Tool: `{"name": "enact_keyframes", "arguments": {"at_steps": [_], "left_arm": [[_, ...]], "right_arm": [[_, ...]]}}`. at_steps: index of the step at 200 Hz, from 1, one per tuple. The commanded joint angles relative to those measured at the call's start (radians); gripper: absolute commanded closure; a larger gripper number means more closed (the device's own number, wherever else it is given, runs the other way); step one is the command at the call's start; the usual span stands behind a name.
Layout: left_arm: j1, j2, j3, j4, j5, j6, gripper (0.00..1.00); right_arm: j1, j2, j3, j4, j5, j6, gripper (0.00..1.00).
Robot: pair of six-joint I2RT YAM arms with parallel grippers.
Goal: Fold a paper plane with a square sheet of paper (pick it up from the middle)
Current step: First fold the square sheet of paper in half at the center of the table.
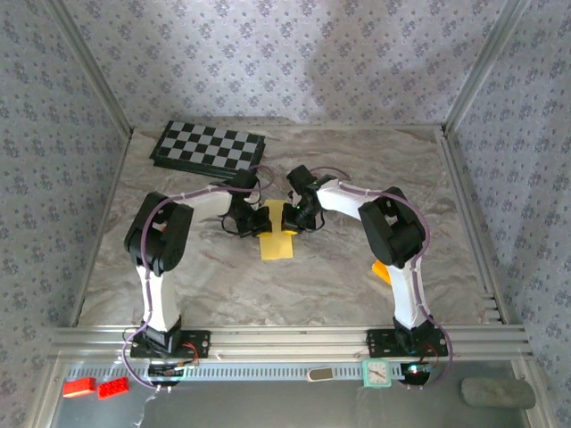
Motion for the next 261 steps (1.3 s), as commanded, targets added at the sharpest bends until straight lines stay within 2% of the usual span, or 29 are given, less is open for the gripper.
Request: {"name": "enact_keyframes", "arguments": {"at_steps": [1, 49, 74, 108, 137, 179, 212, 236, 261], "left_arm": [[0.069, -0.029, -0.056, -0.089, -0.102, 0.057, 1.00], [0.077, -0.147, -0.045, -0.079, -0.056, 0.016, 1.00], [0.055, -0.187, -0.068, 0.017, 0.003, -0.060, 1.00], [-0.008, -0.137, -0.076, 0.119, 0.060, -0.140, 1.00], [-0.032, -0.086, -0.083, 0.105, 0.010, -0.140, 1.00], [-0.020, -0.069, -0.159, 0.093, -0.046, -0.101, 1.00], [0.027, -0.127, -0.261, 0.068, -0.080, -0.064, 1.00], [0.085, -0.185, -0.316, 0.057, -0.074, -0.040, 1.00], [0.092, -0.233, -0.300, 0.066, -0.025, -0.049, 1.00]], "right_arm": [[-0.006, 0.149, -0.091, -0.193, 0.252, -0.019, 0.93], [-0.005, 0.143, -0.101, -0.176, 0.243, -0.019, 0.93], [-0.005, 0.138, -0.108, -0.169, 0.241, -0.020, 0.93], [-0.005, 0.137, -0.113, -0.160, 0.241, -0.020, 0.94], [-0.004, 0.139, -0.114, -0.156, 0.236, -0.020, 0.94], [-0.010, 0.140, -0.116, -0.150, 0.233, -0.020, 0.94], [-0.011, 0.144, -0.113, -0.152, 0.234, -0.020, 0.94], [-0.012, 0.143, -0.114, -0.152, 0.233, -0.020, 0.94], [-0.011, 0.143, -0.114, -0.152, 0.235, -0.019, 0.94]]}}
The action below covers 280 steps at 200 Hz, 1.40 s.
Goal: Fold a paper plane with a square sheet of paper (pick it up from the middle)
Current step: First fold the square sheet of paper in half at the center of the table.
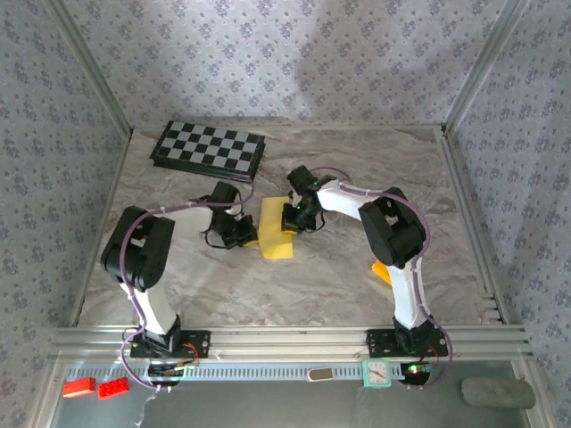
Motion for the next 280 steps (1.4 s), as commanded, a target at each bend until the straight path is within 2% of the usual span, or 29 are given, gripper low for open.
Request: {"name": "enact_keyframes", "arguments": {"at_steps": [1, 45, 82, 117, 152, 204, 245, 261, 280], "left_arm": [[0.018, -0.041, -0.014, -0.089, -0.026, 0.015, 1.00], [-0.046, -0.060, 0.033, 0.107, 0.076, -0.143, 1.00], [-0.108, 0.024, 0.086, 0.096, 0.060, -0.168, 1.00], [-0.109, 0.061, 0.058, 0.049, 0.066, -0.149, 1.00], [-0.106, 0.051, 0.000, 0.007, 0.021, -0.120, 1.00], [-0.069, 0.000, -0.101, -0.077, -0.024, -0.046, 1.00], [-0.023, -0.098, -0.136, -0.153, -0.058, -0.009, 1.00], [-0.024, -0.152, -0.117, -0.136, -0.035, -0.027, 1.00], [-0.050, -0.201, -0.101, -0.026, 0.023, -0.106, 1.00]], "right_arm": [[-0.011, 0.147, -0.103, -0.166, 0.235, -0.018, 0.94], [-0.011, 0.149, -0.100, -0.166, 0.236, -0.019, 0.94], [-0.012, 0.148, -0.102, -0.166, 0.237, -0.019, 0.94], [-0.013, 0.146, -0.103, -0.166, 0.237, -0.018, 0.94], [-0.013, 0.146, -0.105, -0.166, 0.236, -0.019, 0.94], [-0.012, 0.145, -0.104, -0.166, 0.254, -0.018, 0.94], [-0.012, 0.146, -0.104, -0.165, 0.254, -0.019, 0.94], [-0.011, 0.144, -0.105, -0.164, 0.252, -0.019, 0.94], [-0.012, 0.145, -0.106, -0.164, 0.252, -0.019, 0.94]]}}
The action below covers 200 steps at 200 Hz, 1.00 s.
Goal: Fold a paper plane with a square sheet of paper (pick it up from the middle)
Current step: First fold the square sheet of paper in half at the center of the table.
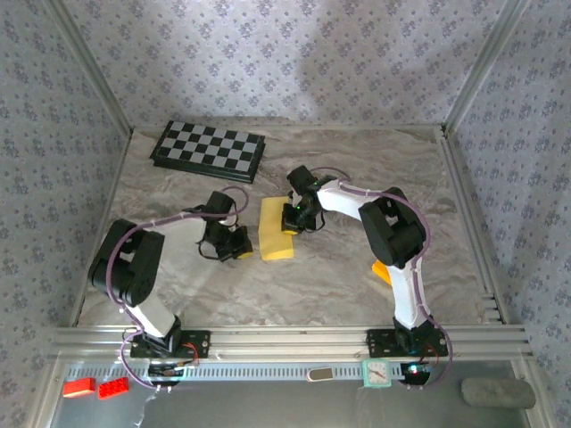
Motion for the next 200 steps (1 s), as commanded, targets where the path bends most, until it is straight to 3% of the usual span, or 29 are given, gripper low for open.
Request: {"name": "enact_keyframes", "arguments": {"at_steps": [1, 46, 109, 200], "left_arm": [[-0.026, -0.070, 0.018, 0.025, 0.025, -0.057, 1.00], [-0.119, 0.024, 0.112, 0.080, 0.024, -0.119, 1.00], [-0.133, 0.148, 0.101, 0.071, 0.013, -0.126, 1.00], [-0.131, 0.068, -0.054, -0.038, -0.010, -0.041, 1.00]], "right_arm": [[-0.011, 0.144, -0.104, -0.164, 0.252, -0.016, 0.94], [-0.011, 0.143, -0.108, -0.161, 0.250, -0.016, 0.94], [-0.014, 0.143, -0.111, -0.161, 0.247, -0.017, 0.94], [-0.018, 0.154, -0.098, -0.182, 0.250, -0.016, 0.94]]}}
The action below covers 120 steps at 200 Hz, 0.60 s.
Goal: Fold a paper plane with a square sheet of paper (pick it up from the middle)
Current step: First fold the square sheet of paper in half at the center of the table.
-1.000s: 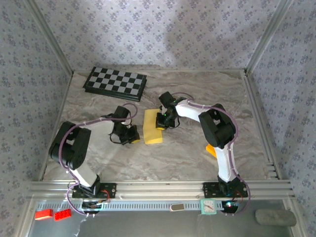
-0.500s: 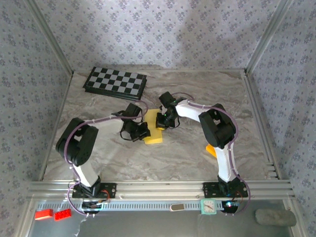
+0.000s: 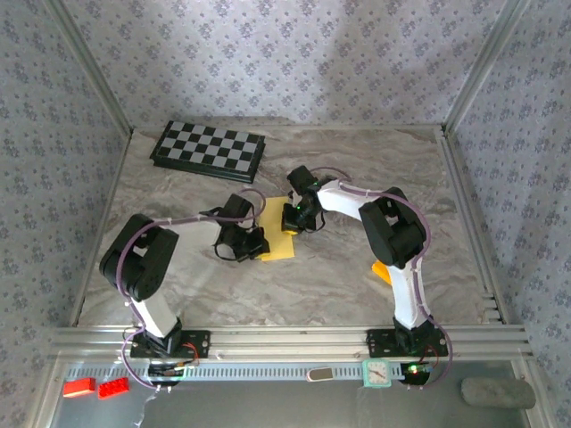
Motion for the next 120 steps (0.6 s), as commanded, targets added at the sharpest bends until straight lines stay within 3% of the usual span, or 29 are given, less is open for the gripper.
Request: {"name": "enact_keyframes", "arguments": {"at_steps": [1, 65, 93, 120], "left_arm": [[-0.002, -0.009, -0.064, -0.193, -0.030, 0.047, 1.00], [0.046, -0.123, 0.052, -0.346, -0.070, 0.153, 1.00], [0.050, -0.132, 0.133, -0.233, -0.051, 0.113, 1.00], [0.050, -0.041, 0.187, -0.088, -0.035, 0.052, 1.00]], "right_arm": [[-0.017, 0.156, -0.093, -0.187, 0.250, -0.016, 0.94], [-0.018, 0.153, -0.095, -0.189, 0.258, -0.017, 0.95], [-0.018, 0.155, -0.093, -0.188, 0.253, -0.016, 0.95], [-0.021, 0.159, -0.091, -0.189, 0.248, -0.017, 0.95]]}}
